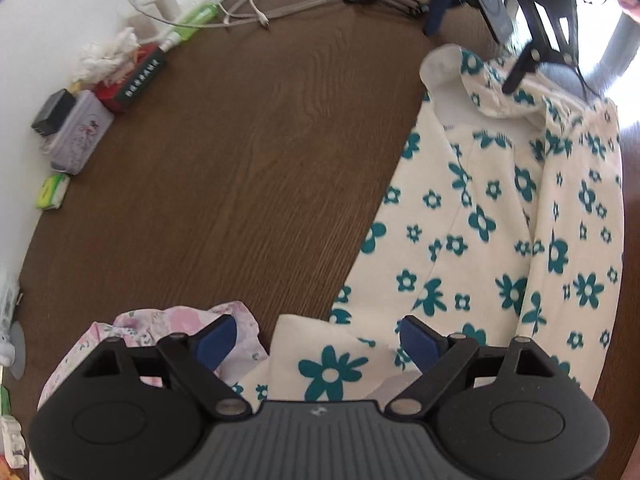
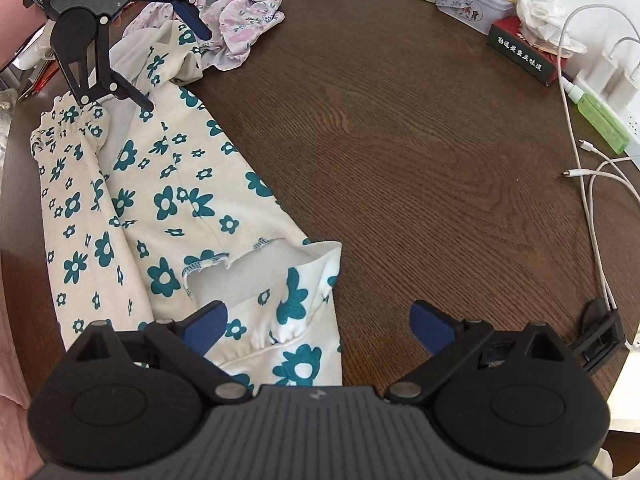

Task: Fold clothes
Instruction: 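Grasp the hem with the left gripper while the right gripper grasps the hem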

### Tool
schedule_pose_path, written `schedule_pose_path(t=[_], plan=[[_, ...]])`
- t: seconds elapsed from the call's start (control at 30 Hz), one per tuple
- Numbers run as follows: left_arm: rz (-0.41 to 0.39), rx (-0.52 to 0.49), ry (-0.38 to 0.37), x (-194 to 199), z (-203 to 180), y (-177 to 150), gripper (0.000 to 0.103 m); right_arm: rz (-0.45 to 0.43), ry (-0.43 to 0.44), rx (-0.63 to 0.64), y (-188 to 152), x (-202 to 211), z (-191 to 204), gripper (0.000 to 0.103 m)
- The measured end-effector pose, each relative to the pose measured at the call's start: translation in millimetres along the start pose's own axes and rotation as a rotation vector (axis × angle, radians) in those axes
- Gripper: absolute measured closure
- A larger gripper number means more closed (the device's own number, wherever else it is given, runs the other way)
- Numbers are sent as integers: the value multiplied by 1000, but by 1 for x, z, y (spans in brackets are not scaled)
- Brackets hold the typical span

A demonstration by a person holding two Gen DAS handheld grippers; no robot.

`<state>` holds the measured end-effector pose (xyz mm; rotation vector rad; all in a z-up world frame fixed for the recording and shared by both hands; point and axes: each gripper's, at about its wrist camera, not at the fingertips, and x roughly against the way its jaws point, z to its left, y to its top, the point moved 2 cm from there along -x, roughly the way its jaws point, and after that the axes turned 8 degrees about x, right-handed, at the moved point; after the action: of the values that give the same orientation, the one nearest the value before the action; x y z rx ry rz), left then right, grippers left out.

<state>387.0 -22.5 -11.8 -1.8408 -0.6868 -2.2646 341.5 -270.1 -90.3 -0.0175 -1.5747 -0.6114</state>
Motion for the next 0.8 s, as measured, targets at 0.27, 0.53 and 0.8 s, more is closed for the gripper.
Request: schedule_pose_path(t=[0.27,0.53,0.8], plan=[[43,24,-98,-17,13,-12,35,27,40,8,5,-18,-12,31],[-5,63,-152,-8,11,-27,87,25,44,57,7,-15,1,87],[-156,61,41,23,-20,-35,91,7,-56,169,7,-6,38,99]])
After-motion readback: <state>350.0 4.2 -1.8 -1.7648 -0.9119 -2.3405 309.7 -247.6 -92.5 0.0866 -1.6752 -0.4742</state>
